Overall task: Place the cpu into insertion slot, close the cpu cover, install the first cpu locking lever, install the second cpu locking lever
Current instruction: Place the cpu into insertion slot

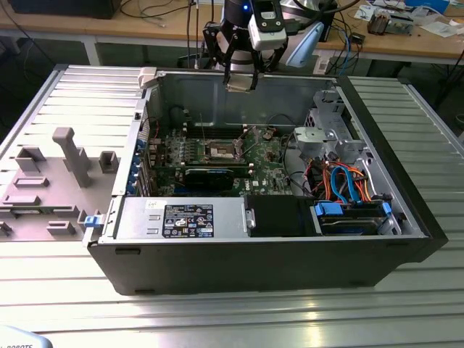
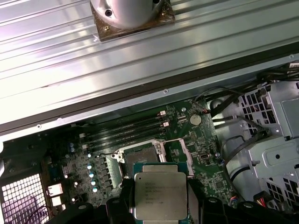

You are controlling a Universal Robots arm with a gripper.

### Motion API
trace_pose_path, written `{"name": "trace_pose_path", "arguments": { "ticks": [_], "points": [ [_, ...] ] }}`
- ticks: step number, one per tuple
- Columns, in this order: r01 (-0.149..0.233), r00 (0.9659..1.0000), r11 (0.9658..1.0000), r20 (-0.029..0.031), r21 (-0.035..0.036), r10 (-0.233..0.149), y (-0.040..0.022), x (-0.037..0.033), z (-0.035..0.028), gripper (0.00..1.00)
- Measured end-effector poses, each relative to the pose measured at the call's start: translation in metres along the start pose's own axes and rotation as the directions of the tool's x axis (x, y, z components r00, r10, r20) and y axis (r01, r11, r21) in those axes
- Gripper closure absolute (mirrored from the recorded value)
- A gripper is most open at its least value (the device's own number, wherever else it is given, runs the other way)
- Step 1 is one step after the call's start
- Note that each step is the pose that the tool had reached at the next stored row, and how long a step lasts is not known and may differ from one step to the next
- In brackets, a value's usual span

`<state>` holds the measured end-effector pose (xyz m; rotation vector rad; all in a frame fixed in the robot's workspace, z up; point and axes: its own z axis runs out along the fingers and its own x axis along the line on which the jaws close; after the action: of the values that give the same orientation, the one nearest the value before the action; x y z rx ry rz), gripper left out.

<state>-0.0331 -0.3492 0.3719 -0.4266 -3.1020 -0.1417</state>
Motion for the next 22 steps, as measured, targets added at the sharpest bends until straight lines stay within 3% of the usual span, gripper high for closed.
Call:
{"name": "trace_pose_path", "arguments": {
  "ticks": [9, 22],
  "points": [
    [-0.026, 0.9997, 0.9997, 0.0023, -0.0004, 0.026, 0.0000, 0.0000, 0.0001, 0.46],
    [-0.083, 0.9966, 0.9966, 0.0073, -0.0020, 0.083, 0.0000, 0.0000, 0.0003, 0.46]
  ]
}}
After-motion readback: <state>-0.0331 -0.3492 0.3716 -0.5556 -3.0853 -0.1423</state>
